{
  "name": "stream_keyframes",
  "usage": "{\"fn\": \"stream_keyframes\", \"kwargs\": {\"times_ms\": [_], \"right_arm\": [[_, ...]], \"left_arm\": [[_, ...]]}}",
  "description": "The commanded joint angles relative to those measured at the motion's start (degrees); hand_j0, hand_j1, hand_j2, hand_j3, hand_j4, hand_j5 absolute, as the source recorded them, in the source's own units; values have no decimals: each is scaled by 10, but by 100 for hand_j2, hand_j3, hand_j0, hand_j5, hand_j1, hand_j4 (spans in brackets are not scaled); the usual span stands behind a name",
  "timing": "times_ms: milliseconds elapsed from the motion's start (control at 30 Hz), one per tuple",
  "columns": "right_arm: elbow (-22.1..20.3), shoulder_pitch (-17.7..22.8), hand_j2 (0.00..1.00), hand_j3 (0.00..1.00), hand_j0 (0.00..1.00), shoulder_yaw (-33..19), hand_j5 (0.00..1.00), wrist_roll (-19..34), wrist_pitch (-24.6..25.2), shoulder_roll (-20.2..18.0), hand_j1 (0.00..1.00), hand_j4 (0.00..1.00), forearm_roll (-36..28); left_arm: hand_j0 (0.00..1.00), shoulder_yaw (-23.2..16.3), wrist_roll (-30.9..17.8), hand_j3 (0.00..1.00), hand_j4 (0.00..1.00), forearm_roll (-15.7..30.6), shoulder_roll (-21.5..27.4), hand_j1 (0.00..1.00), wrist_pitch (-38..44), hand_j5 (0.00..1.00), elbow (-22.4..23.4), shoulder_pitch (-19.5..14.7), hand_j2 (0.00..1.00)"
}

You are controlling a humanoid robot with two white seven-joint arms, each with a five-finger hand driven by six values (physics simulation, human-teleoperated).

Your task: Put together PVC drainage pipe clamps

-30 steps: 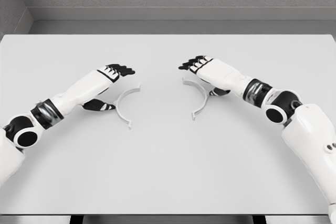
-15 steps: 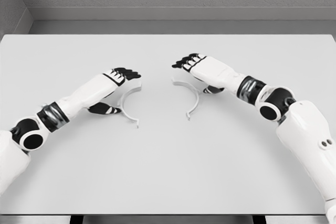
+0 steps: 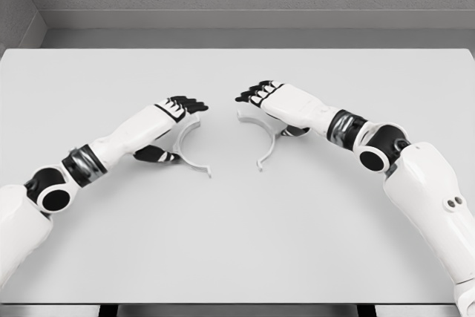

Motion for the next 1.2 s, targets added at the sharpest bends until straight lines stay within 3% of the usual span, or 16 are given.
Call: {"fn": "stream_keyframes", "kwargs": {"times_ms": [0,300,500,1000,1167], "right_arm": [[-4,0,100,100,100,2,100,0,1,0,100,100,-3],[-12,0,100,100,100,11,100,2,5,0,100,100,-3],[-20,2,100,100,100,18,100,9,5,8,100,100,-4],[-20,-1,100,100,100,30,100,11,10,25,100,100,-4],[-20,-2,100,100,100,17,100,10,9,6,100,100,-5]], "left_arm": [[100,3,0,100,100,4,4,100,0,100,2,0,100],[100,2,0,100,100,3,16,100,0,100,17,-4,100],[100,-3,0,100,100,3,0,100,0,100,49,-27,100],[100,-3,0,100,100,3,-16,100,0,100,49,-27,100],[100,4,0,100,100,4,-10,100,0,100,50,-28,100]]}}
